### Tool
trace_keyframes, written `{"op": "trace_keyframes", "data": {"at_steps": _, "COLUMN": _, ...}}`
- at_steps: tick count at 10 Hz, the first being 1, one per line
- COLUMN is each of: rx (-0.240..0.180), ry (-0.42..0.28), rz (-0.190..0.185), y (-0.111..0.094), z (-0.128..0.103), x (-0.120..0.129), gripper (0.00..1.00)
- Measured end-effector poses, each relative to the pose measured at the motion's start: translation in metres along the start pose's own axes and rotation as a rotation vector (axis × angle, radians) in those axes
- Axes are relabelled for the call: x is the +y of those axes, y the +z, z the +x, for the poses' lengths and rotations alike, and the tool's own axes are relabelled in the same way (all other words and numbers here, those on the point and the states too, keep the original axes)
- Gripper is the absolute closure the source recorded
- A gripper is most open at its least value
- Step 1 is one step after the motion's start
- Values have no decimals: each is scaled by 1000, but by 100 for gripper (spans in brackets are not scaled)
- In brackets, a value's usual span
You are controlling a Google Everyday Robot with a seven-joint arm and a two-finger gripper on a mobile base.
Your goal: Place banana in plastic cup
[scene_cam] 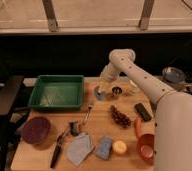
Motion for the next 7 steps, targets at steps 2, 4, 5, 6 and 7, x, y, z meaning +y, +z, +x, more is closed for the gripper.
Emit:
{"op": "trace_keyframes", "data": {"at_steps": 2, "rx": -15, "ry": -7, "rz": 5, "y": -1, "z": -6, "x": 1, "gripper": 22}}
{"op": "trace_keyframes", "data": {"at_steps": 4, "rx": -26, "ry": -15, "rz": 17, "y": -4, "z": -12, "x": 2, "gripper": 22}}
{"op": "trace_keyframes", "data": {"at_steps": 5, "rx": -18, "ry": -13, "rz": 36, "y": -13, "z": -11, "x": 2, "gripper": 22}}
{"op": "trace_keyframes", "data": {"at_steps": 6, "rx": -6, "ry": -12, "rz": 54, "y": -28, "z": -9, "x": 0, "gripper": 22}}
{"op": "trace_keyframes", "data": {"at_steps": 7, "rx": 2, "ry": -9, "rz": 67, "y": -39, "z": -6, "x": -1, "gripper": 22}}
